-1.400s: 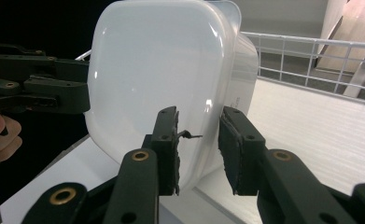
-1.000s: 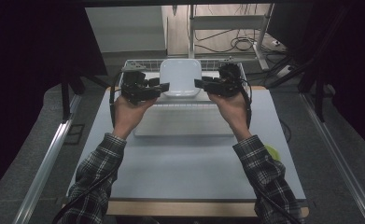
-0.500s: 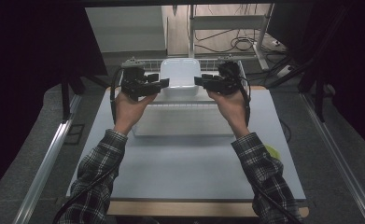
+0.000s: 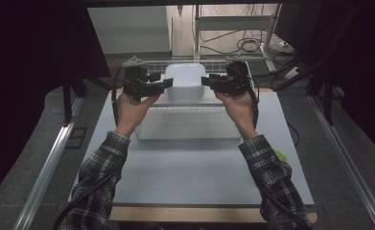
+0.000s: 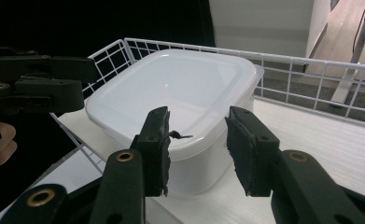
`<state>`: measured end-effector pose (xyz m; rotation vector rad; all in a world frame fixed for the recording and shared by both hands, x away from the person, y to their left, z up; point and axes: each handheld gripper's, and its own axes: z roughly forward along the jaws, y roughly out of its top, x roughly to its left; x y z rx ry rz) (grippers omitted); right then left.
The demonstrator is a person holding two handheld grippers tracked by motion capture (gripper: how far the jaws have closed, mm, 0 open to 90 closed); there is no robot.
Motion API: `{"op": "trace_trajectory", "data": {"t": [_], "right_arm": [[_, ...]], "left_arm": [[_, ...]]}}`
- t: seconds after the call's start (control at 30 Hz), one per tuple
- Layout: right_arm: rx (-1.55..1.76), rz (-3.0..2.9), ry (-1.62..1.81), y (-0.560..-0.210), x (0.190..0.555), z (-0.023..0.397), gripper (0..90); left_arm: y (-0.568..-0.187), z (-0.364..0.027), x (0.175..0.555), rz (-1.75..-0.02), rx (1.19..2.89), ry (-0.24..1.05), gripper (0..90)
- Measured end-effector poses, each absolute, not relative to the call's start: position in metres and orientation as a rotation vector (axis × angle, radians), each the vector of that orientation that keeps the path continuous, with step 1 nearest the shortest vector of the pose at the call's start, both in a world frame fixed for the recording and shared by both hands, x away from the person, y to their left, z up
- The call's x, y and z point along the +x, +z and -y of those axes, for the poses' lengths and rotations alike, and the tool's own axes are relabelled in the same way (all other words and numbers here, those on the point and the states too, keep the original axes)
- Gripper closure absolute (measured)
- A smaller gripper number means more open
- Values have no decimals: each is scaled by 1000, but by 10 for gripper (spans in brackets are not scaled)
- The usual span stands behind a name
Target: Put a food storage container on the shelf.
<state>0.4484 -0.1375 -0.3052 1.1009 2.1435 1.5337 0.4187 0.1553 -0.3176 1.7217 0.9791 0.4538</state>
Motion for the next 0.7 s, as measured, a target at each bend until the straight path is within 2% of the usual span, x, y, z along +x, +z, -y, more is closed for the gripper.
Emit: {"op": "trace_trajectory", "data": {"t": [0.3, 0.7], "right_arm": [[1048, -2159, 1548, -309, 434, 139, 547], [998, -2184, 1545, -328, 410, 144, 465]], "left_arm": [[-323, -159, 401, -931, 1736, 429, 362], [-342, -164, 372, -850, 1776, 411, 251]]}}
